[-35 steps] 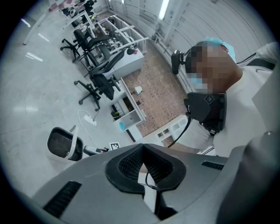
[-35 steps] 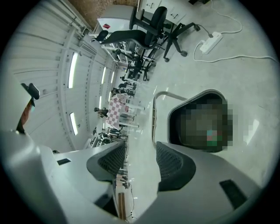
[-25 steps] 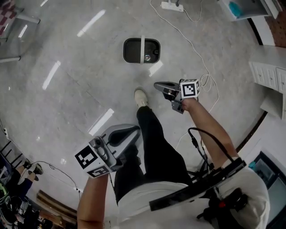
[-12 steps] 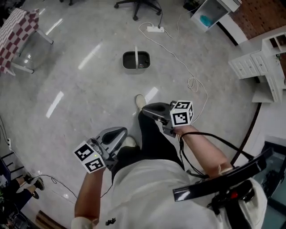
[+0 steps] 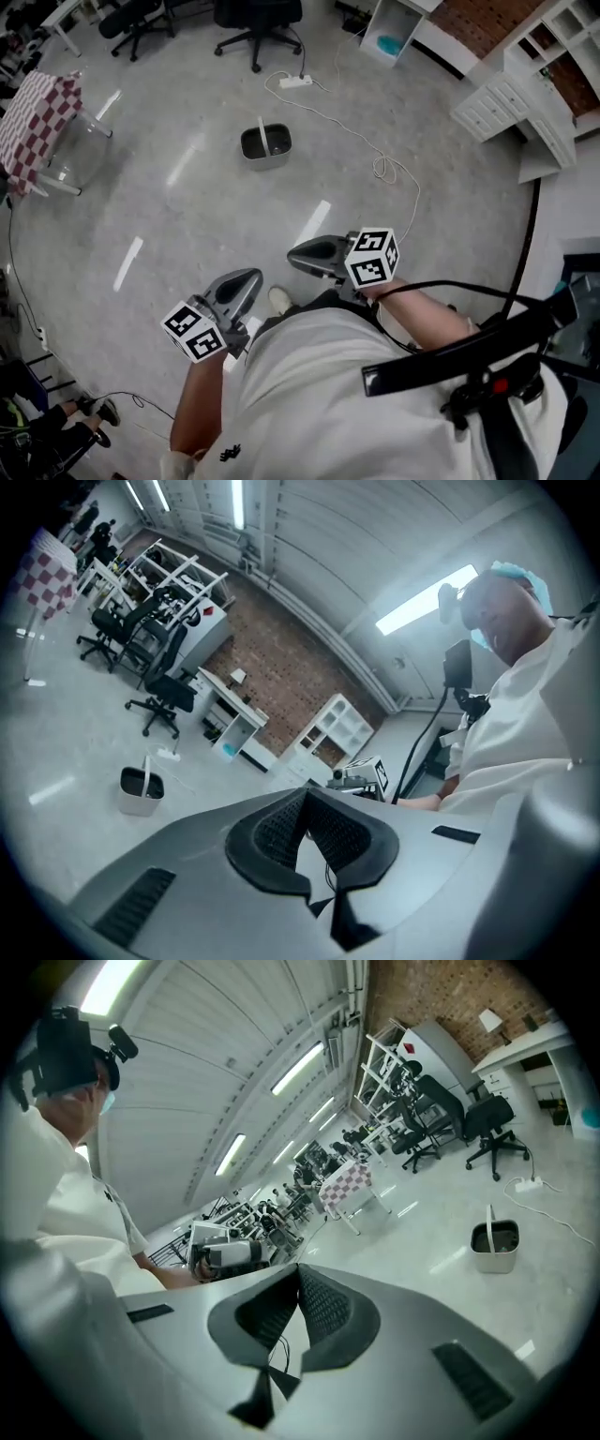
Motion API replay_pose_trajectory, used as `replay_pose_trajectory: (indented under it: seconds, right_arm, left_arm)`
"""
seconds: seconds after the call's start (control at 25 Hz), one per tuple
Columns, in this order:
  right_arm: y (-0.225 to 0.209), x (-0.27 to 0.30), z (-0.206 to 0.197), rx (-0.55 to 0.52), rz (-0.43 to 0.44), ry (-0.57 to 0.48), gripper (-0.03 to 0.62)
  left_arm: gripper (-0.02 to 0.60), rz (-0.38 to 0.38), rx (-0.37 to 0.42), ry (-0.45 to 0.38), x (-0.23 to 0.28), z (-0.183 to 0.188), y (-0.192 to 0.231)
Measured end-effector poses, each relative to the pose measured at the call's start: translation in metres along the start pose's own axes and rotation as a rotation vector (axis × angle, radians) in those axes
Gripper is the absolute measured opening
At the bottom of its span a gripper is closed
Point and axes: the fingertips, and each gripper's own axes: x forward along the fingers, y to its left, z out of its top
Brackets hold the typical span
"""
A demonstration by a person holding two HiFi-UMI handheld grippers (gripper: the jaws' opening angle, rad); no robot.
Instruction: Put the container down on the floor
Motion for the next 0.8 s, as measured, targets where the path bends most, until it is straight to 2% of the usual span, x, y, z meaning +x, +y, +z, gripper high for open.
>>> replay_pose_trajectory:
  seconds: [0.2,0.32,0.56,0.8]
  right_arm:
    - [0.023,-0.031,-0.003,-0.056,0.019,-0.021,0.017]
    - [0.031,-0.063,-0.009,-0.058,0.015,-0.036,0.017]
    - [0.046,-0.13,-0.028,-0.068,0.017,-0.051,0.017]
    - [0.057,-0.169,-0.046,-0.115,0.035,-0.053,0.017]
  left_arm:
    - [0.009,0.009,0.002,-0.009,0.02,-0.012,-0.033]
    - [0.01,-0.012,-0.021,-0.005,0.046,-0.025,-0.057]
    - [0.009,-0.042,0.001,0.019,0.098,-0.041,-0.112]
    - [0.01,-0.027,0.01,0.039,0.116,-0.067,-0.139]
